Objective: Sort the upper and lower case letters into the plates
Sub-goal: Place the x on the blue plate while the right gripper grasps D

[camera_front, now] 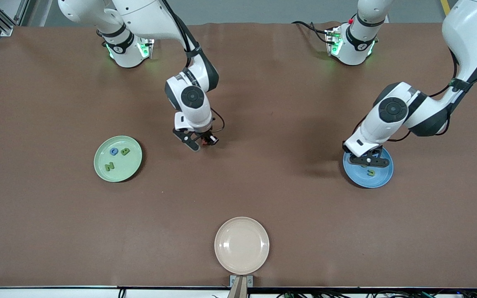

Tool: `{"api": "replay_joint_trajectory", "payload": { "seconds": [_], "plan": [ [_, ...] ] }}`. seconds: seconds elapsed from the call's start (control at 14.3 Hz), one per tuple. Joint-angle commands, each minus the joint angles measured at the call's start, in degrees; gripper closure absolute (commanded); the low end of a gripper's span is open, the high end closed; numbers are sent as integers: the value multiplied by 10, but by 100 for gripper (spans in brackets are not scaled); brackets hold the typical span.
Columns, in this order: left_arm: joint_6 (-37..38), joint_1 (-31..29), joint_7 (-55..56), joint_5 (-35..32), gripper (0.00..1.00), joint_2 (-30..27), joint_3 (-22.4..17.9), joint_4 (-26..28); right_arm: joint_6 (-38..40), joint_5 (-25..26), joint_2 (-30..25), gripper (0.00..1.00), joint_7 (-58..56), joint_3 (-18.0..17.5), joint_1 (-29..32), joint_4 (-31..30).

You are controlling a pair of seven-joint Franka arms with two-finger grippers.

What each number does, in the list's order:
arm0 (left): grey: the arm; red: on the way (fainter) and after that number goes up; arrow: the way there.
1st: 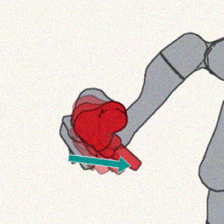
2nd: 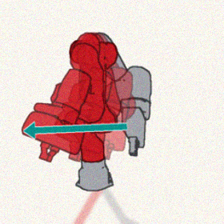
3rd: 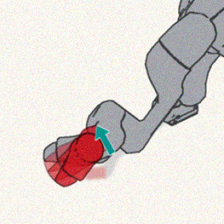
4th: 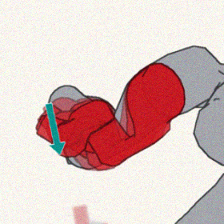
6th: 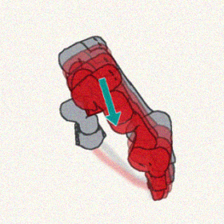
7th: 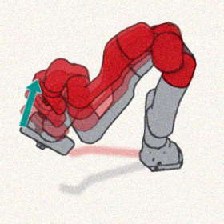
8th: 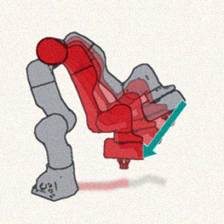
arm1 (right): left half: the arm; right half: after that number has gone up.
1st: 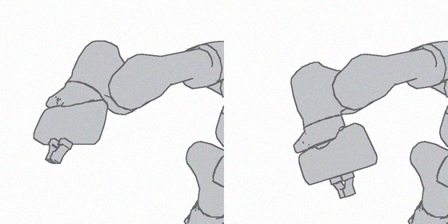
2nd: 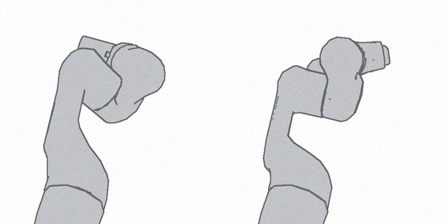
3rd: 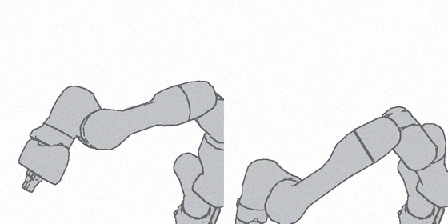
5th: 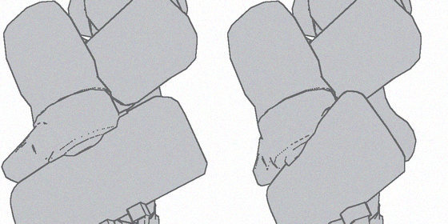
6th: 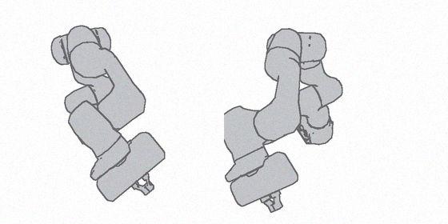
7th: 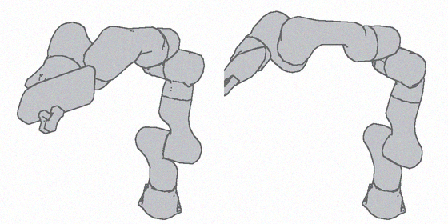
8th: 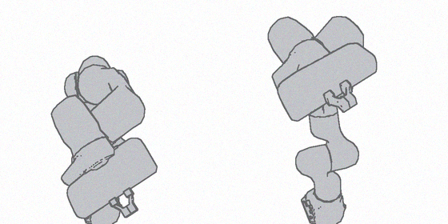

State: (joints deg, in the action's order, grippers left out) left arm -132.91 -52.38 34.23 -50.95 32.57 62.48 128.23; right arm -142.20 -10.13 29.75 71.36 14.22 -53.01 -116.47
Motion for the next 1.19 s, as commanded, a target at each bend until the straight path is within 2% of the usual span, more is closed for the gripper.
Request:
{"api": "replay_joint_trajectory", "payload": {
  "seconds": [0.0,0.28,0.49,0.56,0.63,0.7,0.98,1.12],
  "plan": [
    [-21,-39,-6,-51,94,17,8,30,45,4,-62,100,-87,32,19,-25],
    [-22,-55,-6,-89,94,36,-5,38,77,4,-117,100,-240,106,30,-61],
    [-22,-55,-5,-107,90,50,-10,37,74,4,-139,100,-354,122,83,-90],
    [-22,-55,-3,-107,79,49,-11,36,72,4,-141,100,-390,122,105,-95],
    [-22,-55,-7,-107,46,47,-11,34,71,4,-138,100,-414,122,125,-96],
    [-22,-55,-10,-107,1,45,-11,32,69,4,-137,100,-434,121,139,-97],
    [-21,-55,-1,-105,0,42,-9,24,26,3,-131,100,-503,121,186,-110],
    [-21,-55,-1,-104,0,42,-9,19,4,0,-114,100,-505,119,187,-111]
  ]
}}
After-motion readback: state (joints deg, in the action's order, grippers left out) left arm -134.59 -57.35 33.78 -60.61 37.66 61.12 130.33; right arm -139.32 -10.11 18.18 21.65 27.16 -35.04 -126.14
